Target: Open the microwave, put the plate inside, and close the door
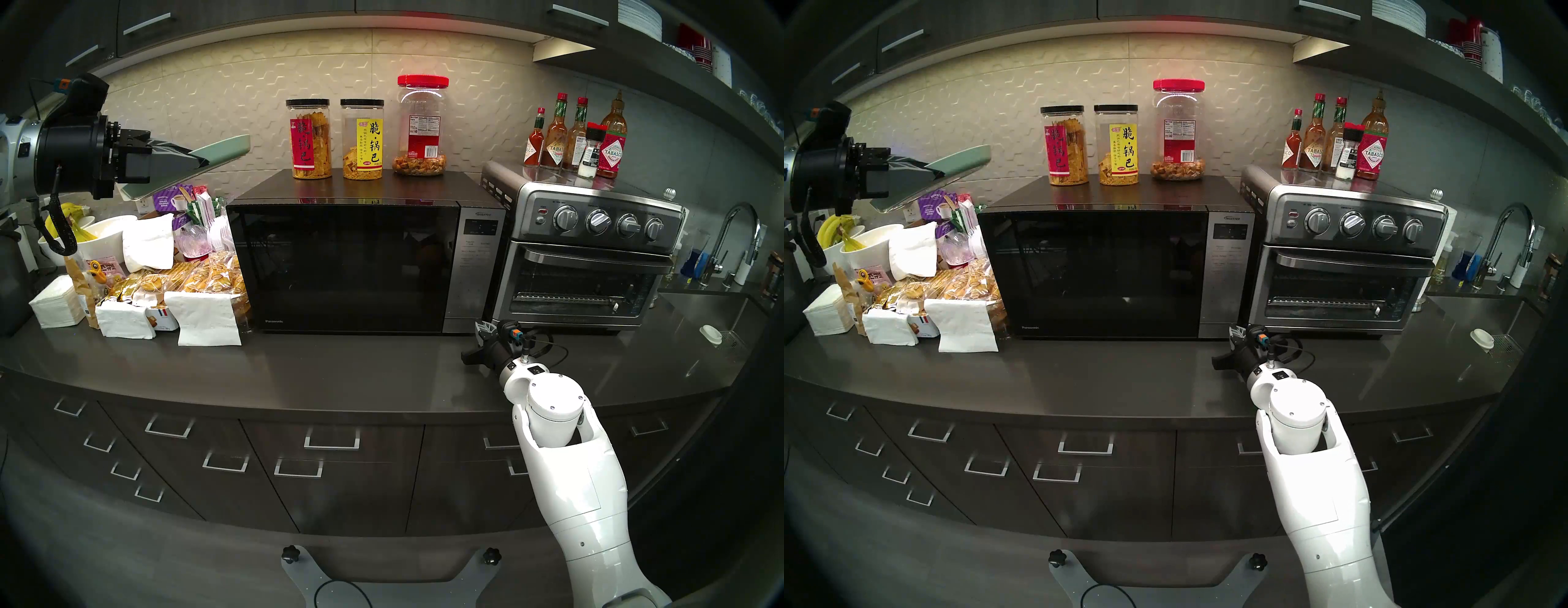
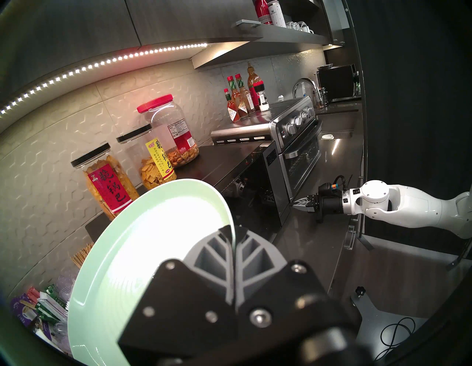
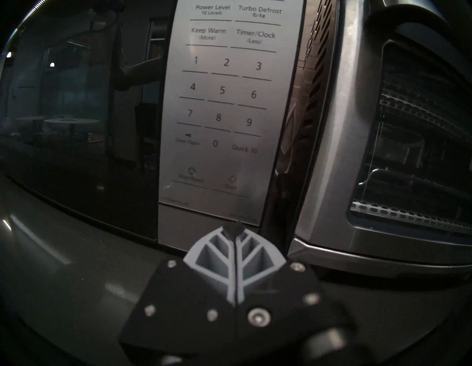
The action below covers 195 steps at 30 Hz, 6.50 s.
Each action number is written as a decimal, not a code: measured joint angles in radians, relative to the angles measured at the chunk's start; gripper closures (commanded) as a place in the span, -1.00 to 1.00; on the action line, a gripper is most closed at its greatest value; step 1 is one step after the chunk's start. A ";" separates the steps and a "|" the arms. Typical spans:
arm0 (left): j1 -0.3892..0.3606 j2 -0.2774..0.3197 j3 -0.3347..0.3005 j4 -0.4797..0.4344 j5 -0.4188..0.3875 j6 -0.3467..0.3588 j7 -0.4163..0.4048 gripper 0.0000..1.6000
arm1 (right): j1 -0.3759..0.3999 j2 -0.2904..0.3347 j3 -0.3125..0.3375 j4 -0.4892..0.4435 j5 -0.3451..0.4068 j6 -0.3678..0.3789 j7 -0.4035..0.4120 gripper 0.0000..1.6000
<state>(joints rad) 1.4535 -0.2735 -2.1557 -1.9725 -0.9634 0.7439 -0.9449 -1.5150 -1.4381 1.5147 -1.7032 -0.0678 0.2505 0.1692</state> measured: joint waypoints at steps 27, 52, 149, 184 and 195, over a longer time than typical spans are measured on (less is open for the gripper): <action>0.000 0.000 0.000 0.000 0.000 0.000 0.000 1.00 | 0.029 -0.047 -0.030 0.054 -0.021 0.033 -0.057 1.00; -0.001 0.000 0.000 0.000 0.000 0.000 0.000 1.00 | 0.109 -0.070 -0.033 0.184 0.005 0.018 -0.073 1.00; -0.001 0.000 0.001 0.000 0.000 0.000 0.000 1.00 | -0.132 0.031 0.034 -0.153 0.165 -0.059 0.254 1.00; -0.001 0.000 0.001 0.000 0.000 0.000 -0.001 1.00 | -0.196 0.047 -0.024 -0.193 0.174 -0.094 0.358 1.00; -0.001 0.000 0.001 0.000 0.000 0.000 -0.001 1.00 | -0.232 0.075 -0.017 -0.235 0.189 -0.109 0.411 1.00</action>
<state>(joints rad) 1.4523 -0.2735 -2.1546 -1.9725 -0.9633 0.7439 -0.9456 -1.7468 -1.3628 1.4973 -1.9380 0.1208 0.1415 0.5805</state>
